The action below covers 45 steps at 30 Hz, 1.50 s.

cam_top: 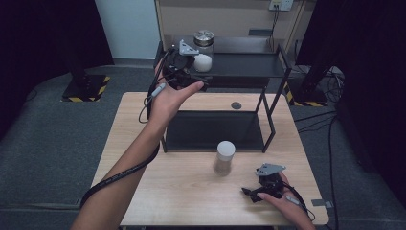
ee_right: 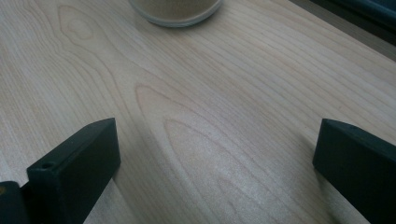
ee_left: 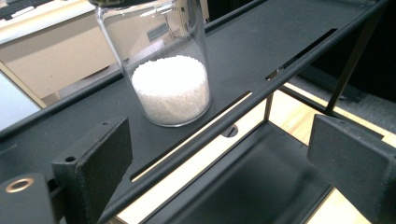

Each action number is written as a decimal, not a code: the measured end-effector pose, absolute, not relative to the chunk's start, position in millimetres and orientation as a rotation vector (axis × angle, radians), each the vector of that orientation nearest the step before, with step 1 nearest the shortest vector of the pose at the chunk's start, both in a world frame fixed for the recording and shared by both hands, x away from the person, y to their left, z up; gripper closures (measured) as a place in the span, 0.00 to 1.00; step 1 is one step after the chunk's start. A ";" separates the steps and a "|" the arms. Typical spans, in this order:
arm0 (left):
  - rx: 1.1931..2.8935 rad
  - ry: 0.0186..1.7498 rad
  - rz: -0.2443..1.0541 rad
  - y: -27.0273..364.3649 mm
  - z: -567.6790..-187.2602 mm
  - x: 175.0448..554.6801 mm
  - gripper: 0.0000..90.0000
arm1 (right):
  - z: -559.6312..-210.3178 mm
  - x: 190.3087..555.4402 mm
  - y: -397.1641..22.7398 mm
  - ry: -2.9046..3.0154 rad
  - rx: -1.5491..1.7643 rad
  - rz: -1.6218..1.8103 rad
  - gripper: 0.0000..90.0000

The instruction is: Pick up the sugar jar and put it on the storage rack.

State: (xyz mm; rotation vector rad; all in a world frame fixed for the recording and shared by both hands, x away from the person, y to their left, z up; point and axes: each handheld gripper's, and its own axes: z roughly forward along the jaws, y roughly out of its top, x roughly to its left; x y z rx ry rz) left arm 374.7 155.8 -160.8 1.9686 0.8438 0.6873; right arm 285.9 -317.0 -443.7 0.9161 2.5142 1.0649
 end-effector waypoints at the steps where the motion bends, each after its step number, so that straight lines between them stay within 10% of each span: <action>1: 1.970 0.841 0.687 155.3 -161.6 373.0 0.07 | -443.7 286.0 -317.0 2.515 0.915 1.065 0.01; 45: 2.139 0.563 0.552 166.7 -261.1 348.7 0.06 | -443.7 285.9 -316.9 2.514 0.916 1.065 0.01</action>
